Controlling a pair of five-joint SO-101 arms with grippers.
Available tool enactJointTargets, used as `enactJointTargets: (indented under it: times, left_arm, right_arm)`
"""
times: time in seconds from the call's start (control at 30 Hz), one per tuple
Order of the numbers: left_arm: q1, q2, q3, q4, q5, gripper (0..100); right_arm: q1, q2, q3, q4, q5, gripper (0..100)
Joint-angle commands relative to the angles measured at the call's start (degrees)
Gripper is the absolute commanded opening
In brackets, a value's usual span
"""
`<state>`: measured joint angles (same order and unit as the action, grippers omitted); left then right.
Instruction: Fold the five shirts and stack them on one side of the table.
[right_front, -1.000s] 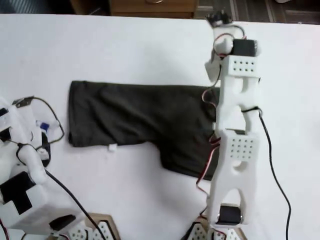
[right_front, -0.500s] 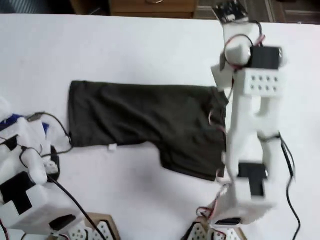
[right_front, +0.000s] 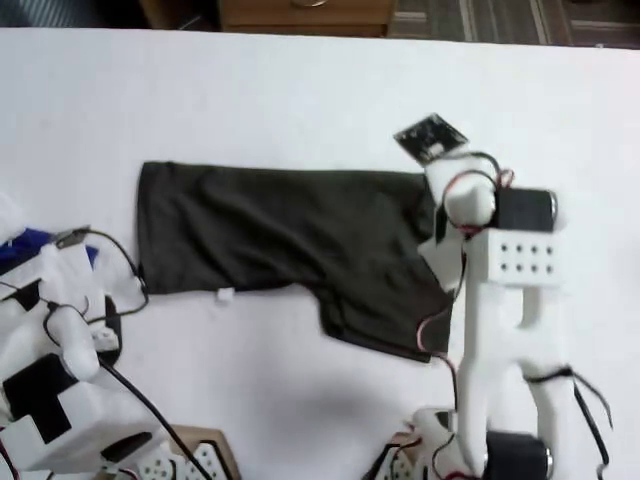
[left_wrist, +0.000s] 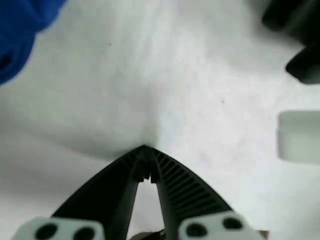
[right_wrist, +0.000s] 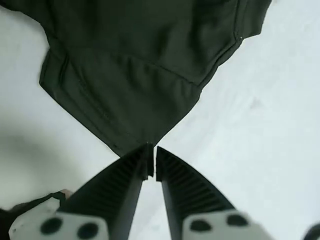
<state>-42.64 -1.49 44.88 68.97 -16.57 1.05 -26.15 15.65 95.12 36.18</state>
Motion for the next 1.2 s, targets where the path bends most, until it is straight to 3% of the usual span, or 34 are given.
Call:
enactJointTargets:
  times: [0.0,0.1,0.23,0.43,0.67,0.8,1.1,1.17]
  left_arm:
    - [0.6,-0.1,0.3,-2.0,-0.2,2]
    - [0.6,-0.1,0.3,-2.9,-0.2,2]
    - [0.5,-0.1,0.4,-3.0,-0.2,2]
    - [0.5,-0.1,1.1,-3.3,0.0,2]
    - [0.5,-0.1,1.1,-3.3,0.1,2]
    - [0.5,-0.1,1.3,-3.3,0.1,2]
    - [0.5,-0.1,1.4,-3.3,-0.1,2]
    - [0.5,-0.1,1.4,-3.3,-0.1,2]
  right_arm:
    - [2.6,-6.5,3.6,-2.2,1.1,2.0]
    - [2.5,-10.3,11.3,-3.7,2.6,2.0]
    - [1.4,-16.1,20.5,-8.7,12.0,1.9]
    - [6.0,-29.9,14.7,-17.6,12.7,1.9]
    - [6.5,-45.4,25.6,-15.5,13.6,2.0]
    - [9.5,-53.4,34.6,-15.3,20.1,1.9]
    - [13.1,-62.1,49.2,-13.8,20.2,2.3]
    - [13.1,-62.1,50.4,-11.9,19.7,6.6]
